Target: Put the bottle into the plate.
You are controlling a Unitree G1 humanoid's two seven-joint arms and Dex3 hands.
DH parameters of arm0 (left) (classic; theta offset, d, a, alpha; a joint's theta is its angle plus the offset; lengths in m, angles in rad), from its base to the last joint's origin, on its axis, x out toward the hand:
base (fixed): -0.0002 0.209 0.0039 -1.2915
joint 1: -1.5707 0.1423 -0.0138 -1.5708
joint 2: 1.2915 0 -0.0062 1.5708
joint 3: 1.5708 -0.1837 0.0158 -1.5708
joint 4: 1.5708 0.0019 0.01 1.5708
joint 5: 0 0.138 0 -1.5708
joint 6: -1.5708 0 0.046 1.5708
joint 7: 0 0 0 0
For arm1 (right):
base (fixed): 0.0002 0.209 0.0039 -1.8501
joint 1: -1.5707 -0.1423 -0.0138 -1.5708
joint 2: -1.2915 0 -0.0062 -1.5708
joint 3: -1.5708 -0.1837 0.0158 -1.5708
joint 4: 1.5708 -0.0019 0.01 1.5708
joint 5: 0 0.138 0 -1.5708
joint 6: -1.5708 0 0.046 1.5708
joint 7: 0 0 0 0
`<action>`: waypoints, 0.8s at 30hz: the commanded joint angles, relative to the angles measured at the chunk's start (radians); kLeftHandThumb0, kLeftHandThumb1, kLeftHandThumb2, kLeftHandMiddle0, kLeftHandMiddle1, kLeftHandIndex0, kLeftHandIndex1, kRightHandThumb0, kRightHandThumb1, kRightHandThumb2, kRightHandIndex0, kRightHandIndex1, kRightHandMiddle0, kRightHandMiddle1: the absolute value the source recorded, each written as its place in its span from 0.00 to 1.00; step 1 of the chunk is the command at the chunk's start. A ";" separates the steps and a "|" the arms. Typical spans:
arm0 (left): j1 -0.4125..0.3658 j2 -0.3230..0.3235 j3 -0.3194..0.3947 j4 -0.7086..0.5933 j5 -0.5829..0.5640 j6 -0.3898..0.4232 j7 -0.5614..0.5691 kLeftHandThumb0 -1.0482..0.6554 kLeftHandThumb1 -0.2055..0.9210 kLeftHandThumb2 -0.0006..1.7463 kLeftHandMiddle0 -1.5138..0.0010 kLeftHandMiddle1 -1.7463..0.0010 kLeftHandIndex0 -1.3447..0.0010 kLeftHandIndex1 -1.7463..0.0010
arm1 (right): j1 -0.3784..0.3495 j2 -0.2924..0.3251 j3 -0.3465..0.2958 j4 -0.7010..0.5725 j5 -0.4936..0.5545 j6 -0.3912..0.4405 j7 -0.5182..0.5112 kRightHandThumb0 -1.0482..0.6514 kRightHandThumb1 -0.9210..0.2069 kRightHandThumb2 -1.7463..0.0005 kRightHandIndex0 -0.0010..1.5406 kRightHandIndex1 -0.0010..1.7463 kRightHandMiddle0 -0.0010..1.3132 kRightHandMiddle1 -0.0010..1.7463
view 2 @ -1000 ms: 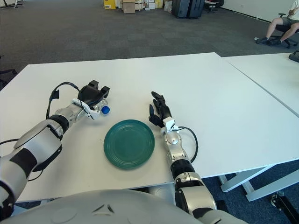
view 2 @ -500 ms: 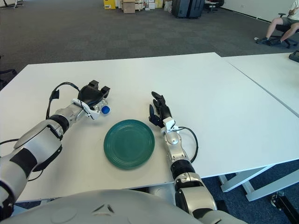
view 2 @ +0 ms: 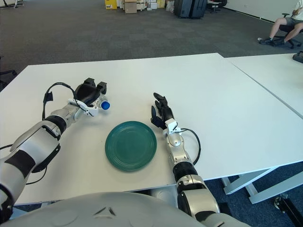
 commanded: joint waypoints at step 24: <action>-0.157 0.094 0.231 -0.093 -0.188 -0.287 0.095 0.61 0.34 0.85 0.51 0.02 0.64 0.00 | 0.041 0.019 -0.005 0.019 0.015 0.076 0.016 0.19 0.00 0.56 0.16 0.00 0.00 0.29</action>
